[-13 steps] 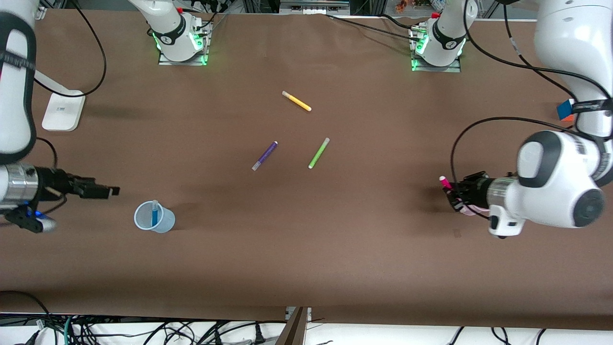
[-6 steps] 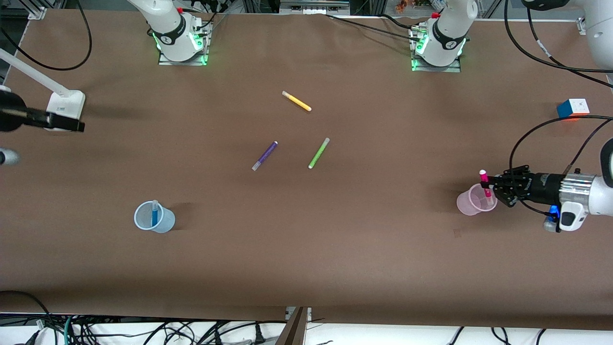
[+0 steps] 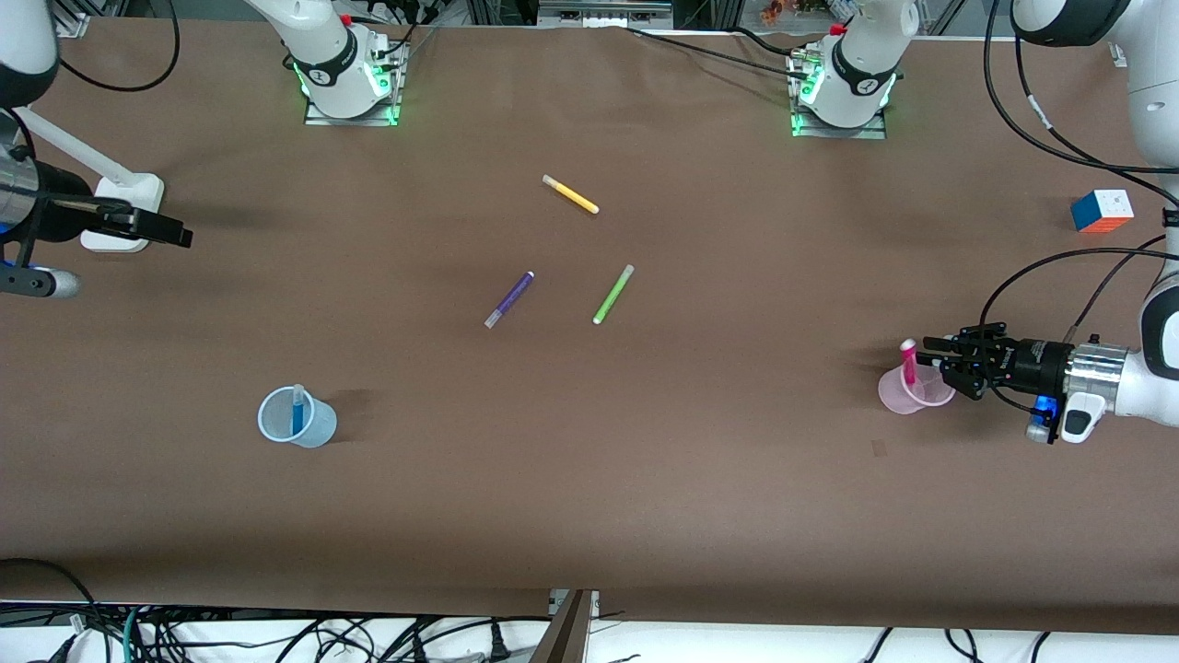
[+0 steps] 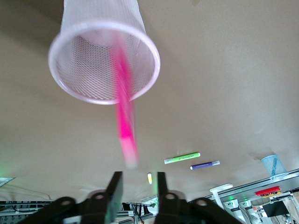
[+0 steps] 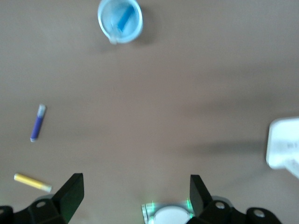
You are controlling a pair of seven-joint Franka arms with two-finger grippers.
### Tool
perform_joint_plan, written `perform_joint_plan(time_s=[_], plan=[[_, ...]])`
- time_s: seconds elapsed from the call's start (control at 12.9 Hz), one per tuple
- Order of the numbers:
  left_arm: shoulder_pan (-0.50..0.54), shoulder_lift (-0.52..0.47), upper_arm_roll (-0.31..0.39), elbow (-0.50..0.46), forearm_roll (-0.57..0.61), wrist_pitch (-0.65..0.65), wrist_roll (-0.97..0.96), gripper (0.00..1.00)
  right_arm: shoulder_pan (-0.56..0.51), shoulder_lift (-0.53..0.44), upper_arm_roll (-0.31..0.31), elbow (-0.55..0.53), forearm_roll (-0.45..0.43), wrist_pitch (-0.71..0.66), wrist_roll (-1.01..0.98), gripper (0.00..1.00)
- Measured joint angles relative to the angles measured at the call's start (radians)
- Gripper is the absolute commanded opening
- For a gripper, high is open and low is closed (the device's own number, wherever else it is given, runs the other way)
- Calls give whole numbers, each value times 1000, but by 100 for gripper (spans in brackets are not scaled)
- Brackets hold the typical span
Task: Place pink and blue markers in matching cups
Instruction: 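Move the pink marker over the pink cup with the left gripper, then release the pink marker into the pink cup and raise the left gripper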
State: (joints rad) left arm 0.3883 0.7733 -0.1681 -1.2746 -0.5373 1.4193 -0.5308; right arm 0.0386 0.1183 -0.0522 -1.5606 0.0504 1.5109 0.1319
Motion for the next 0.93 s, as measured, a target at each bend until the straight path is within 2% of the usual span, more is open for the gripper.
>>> perform_joint_plan(time_s=[0.16,0.39,0.7,0.93], plan=[[0,-1,-2,1,0,-1,0,100,8,-62,8,-86,-6,78,0,100],[-2,-9,-11,16,43,-18,1,100,10,-93,8,-84,-35,67,-6,100],[-69,-90,-31,35,240,-22,31,100,37,-86,9,-66,-65,38,-8,100],[-124,-167,-31,38,396,-22,189,100,40,-85,9,-66,-66,35,-8,100]])
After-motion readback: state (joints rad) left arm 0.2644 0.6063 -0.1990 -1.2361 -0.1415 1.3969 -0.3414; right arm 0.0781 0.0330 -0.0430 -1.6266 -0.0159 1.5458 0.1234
